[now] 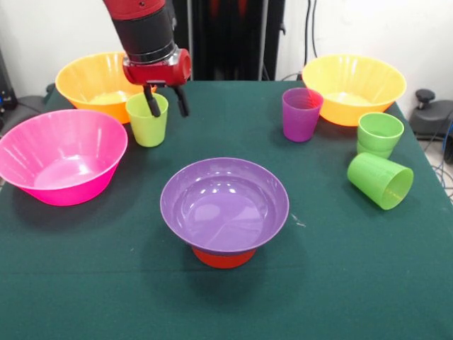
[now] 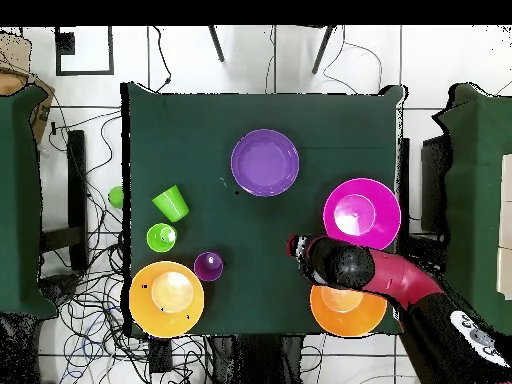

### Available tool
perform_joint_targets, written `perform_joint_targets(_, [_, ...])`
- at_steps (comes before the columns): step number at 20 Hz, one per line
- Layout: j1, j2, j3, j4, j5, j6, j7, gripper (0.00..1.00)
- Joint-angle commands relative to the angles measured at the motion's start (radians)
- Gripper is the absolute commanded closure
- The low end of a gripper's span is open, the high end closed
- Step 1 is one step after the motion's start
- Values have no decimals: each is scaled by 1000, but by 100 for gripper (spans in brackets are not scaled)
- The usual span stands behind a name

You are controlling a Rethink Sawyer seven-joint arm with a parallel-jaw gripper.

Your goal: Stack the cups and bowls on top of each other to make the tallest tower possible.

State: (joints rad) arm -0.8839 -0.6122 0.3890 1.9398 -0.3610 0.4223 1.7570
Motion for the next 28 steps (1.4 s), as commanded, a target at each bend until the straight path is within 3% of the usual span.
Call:
perform_joint_targets(1, [1,37,28,-12,-26,-54,38,0])
perform_joint_targets(8, [-17,44,48,-56,-10,17,-6,0])
perform_joint_targets(13, [-14,0,46,-58,5,61,-3,0])
perform_joint_targets(19, [0,-24,38,-6,10,39,34,0])
perform_joint_targets(28, [0,31,37,2,-7,-23,48,0])
